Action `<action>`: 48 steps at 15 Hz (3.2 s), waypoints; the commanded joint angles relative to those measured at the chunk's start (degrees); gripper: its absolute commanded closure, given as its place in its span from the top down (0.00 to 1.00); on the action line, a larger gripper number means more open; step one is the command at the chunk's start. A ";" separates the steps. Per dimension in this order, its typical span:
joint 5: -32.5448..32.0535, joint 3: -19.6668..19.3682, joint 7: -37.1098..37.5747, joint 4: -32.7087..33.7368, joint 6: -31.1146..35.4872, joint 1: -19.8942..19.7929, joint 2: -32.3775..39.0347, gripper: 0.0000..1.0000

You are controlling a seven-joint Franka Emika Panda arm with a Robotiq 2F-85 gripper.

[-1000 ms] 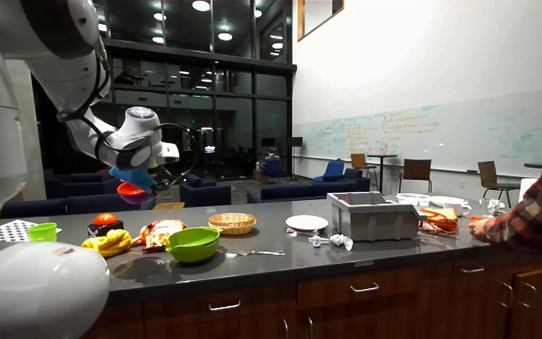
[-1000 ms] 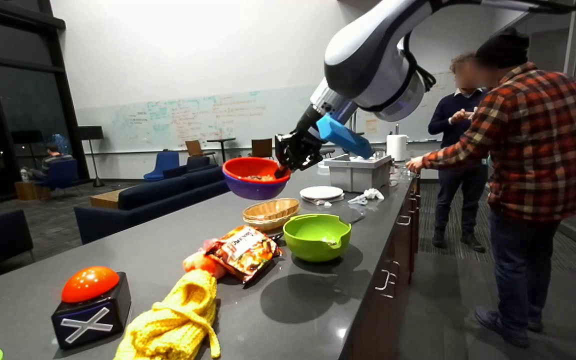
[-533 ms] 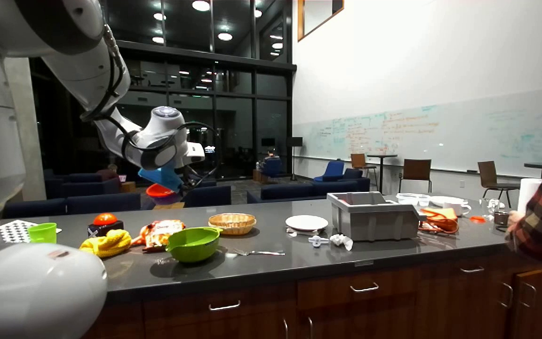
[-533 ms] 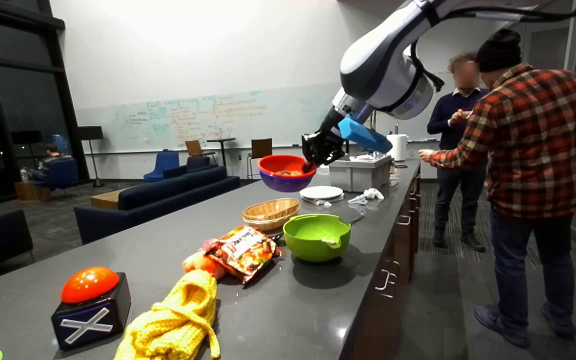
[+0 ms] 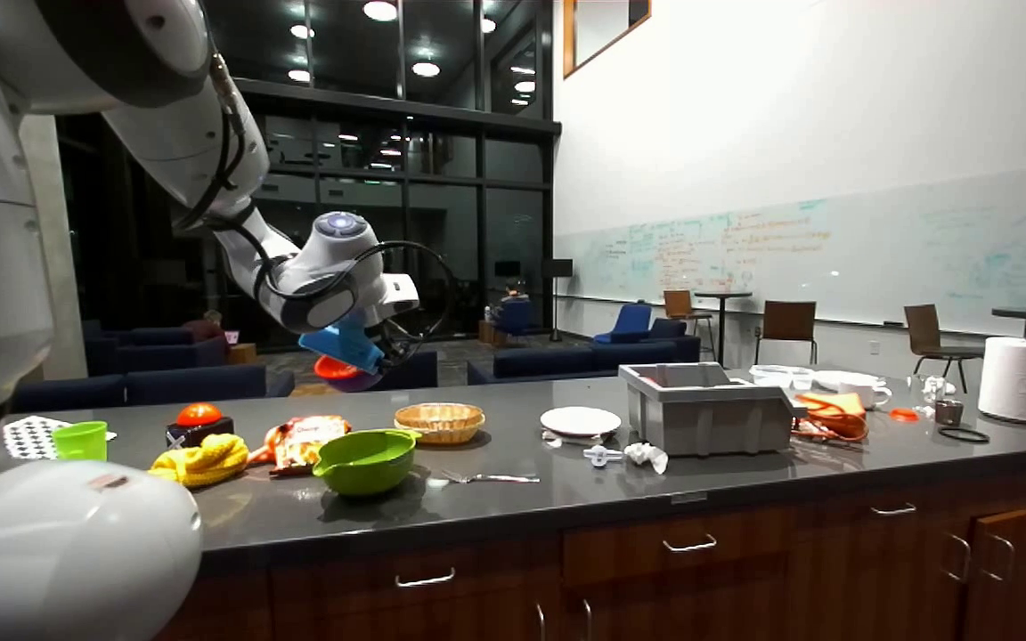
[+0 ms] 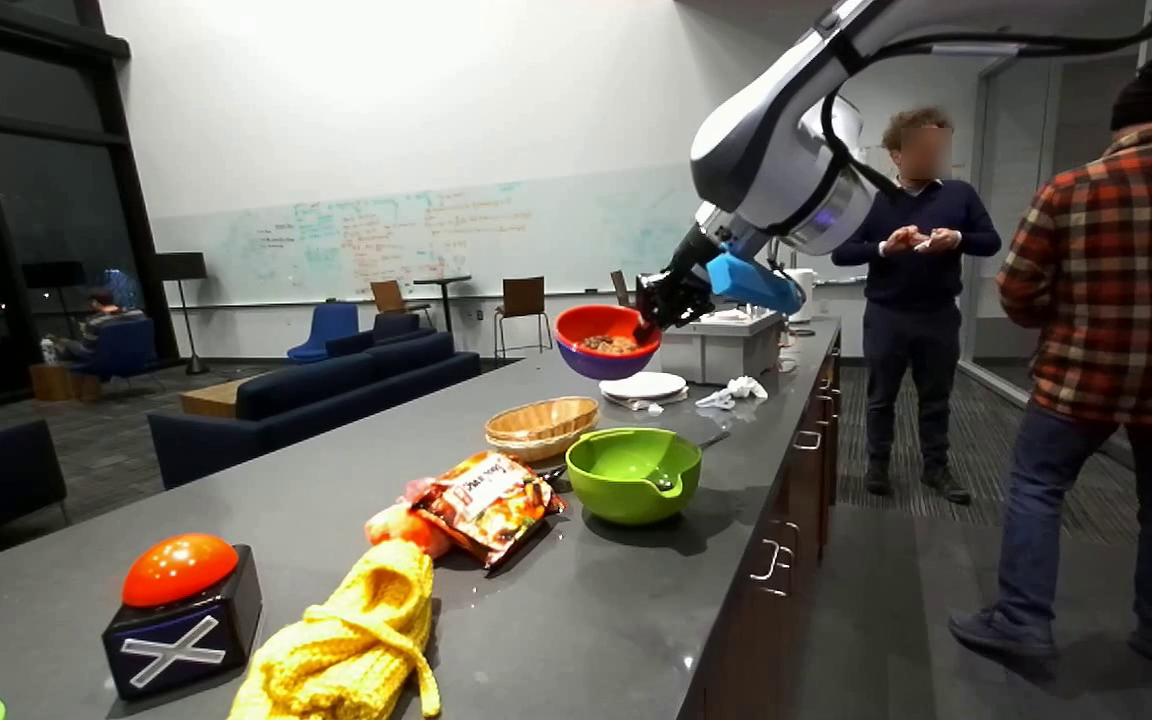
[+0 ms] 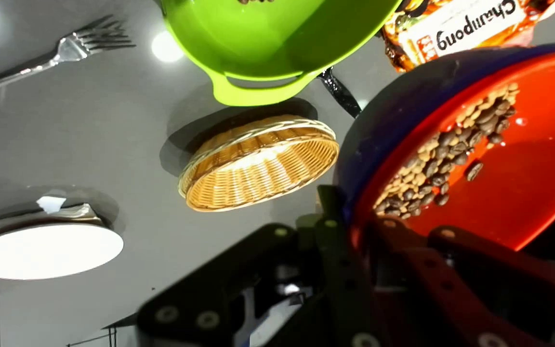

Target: Transfer the beans from the blue bowl to the green bowl

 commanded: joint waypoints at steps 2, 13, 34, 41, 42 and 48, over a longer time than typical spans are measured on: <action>13.33 0.31 -15.77 1.49 8.31 2.78 2.45 0.02; 39.07 1.70 -47.17 12.75 12.98 2.43 6.59 0.02; 109.87 -12.89 -126.59 4.88 -18.24 2.61 11.12 0.02; 109.18 -5.70 -129.21 1.33 -26.01 -4.34 11.36 0.02; 109.07 -5.11 -129.30 0.58 -26.56 -5.01 10.75 0.02; 109.10 -7.32 -129.49 -0.30 -30.10 -2.09 8.96 0.02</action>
